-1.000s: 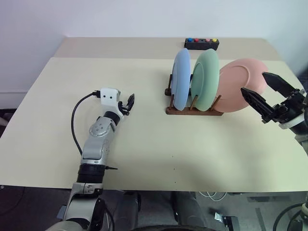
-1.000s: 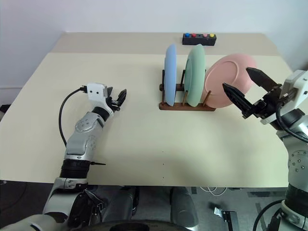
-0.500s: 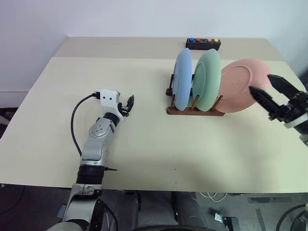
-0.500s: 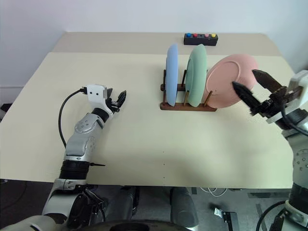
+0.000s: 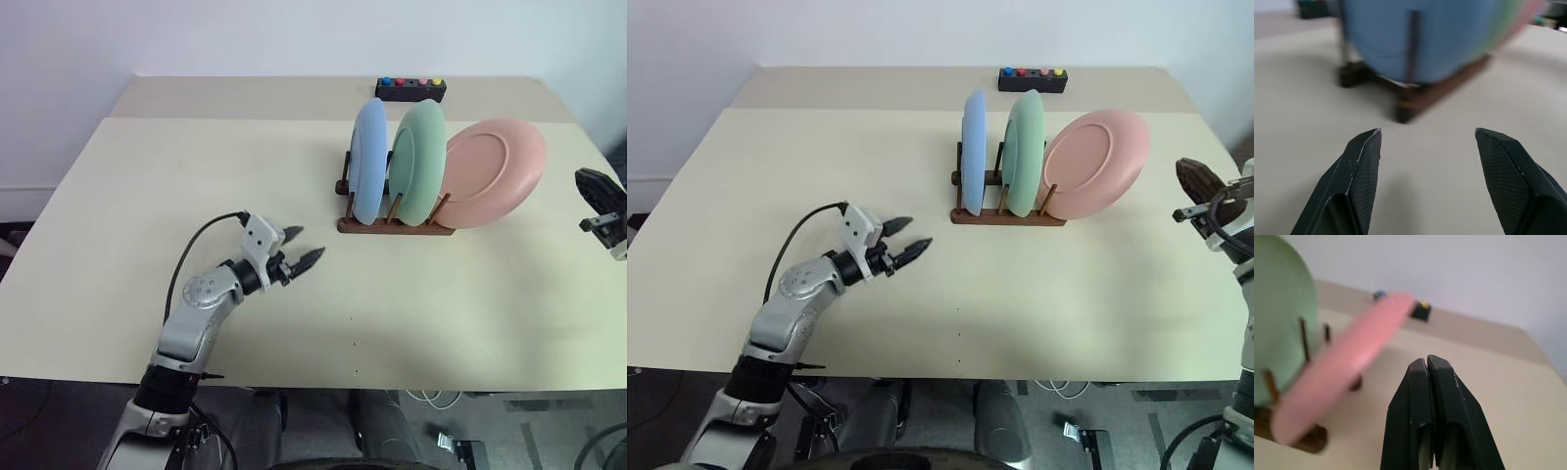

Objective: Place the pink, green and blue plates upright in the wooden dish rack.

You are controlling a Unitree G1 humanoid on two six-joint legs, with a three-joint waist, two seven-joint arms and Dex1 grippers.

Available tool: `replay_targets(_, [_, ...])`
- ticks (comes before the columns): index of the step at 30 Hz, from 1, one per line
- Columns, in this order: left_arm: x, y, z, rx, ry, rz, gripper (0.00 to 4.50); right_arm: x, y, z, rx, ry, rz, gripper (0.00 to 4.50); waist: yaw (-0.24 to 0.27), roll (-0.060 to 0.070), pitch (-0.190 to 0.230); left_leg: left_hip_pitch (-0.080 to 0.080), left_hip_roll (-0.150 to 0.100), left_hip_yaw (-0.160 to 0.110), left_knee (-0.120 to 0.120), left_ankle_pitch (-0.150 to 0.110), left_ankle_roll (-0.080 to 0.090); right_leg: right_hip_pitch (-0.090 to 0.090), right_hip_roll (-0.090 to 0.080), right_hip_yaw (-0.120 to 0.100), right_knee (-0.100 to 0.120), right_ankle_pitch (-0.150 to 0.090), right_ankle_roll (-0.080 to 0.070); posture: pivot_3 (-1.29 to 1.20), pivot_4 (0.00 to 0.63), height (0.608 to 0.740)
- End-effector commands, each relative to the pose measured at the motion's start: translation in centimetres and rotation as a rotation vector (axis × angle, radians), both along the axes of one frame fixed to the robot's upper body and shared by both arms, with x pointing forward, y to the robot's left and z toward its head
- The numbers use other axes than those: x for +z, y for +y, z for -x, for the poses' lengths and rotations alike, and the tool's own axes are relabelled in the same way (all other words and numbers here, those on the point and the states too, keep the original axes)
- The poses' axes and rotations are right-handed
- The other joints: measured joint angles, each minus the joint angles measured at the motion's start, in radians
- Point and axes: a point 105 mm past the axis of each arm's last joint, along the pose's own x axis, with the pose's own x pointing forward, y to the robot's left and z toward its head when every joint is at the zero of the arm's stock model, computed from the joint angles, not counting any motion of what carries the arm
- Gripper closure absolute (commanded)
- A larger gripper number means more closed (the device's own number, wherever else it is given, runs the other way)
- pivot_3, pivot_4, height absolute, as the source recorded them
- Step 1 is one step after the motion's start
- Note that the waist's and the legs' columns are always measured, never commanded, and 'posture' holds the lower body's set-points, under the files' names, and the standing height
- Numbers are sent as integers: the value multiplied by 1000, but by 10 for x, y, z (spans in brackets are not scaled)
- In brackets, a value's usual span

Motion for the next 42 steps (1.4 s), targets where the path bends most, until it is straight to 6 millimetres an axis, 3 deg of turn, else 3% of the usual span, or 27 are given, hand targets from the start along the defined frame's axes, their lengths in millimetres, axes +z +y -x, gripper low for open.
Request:
replay_targets(1, [11,-7,9,-57,-40,11,1366,15,10,-8,10,-58,38,4481,-2,1,0,0,0,0,0,0,0,0,0,0,0,0,0,0,150,734])
replay_targets(9, [10,-5,6,-29,-44,-1,1366,10,46,-33,114,-47,62,4481,-1,1,0,1,0,0,0,1,1,0,0,0,0,0,0,0,150,734])
replay_targets(16, [8,-2,7,-6,-42,-3,1366,15,73,-29,252,-65,72,4481,2,1,0,0,0,0,0,1,1,0,0,0,0,0,0,0,150,734])
replay_targets(27, [7,-6,5,-14,-37,-6,1366,17,79,-20,279,-65,112,4481,2,1,0,0,0,0,0,1,1,0,0,0,0,0,0,0,150,734])
replay_targets(32, [5,-8,5,-22,-34,-10,1366,19,55,-24,147,-52,138,4481,2,1,0,0,0,0,0,1,1,0,0,0,1,0,0,0,150,734])
replay_targets(37, [4,-9,6,-25,-32,-11,1366,25,49,-18,110,-55,150,4481,3,1,0,0,0,0,0,1,1,0,0,0,1,0,0,0,150,734])
replay_targets(42, [4,-10,6,-29,-31,-10,1366,40,68,-13,173,-95,181,4481,0,1,0,0,0,0,0,1,1,0,0,0,1,0,0,0,150,734])
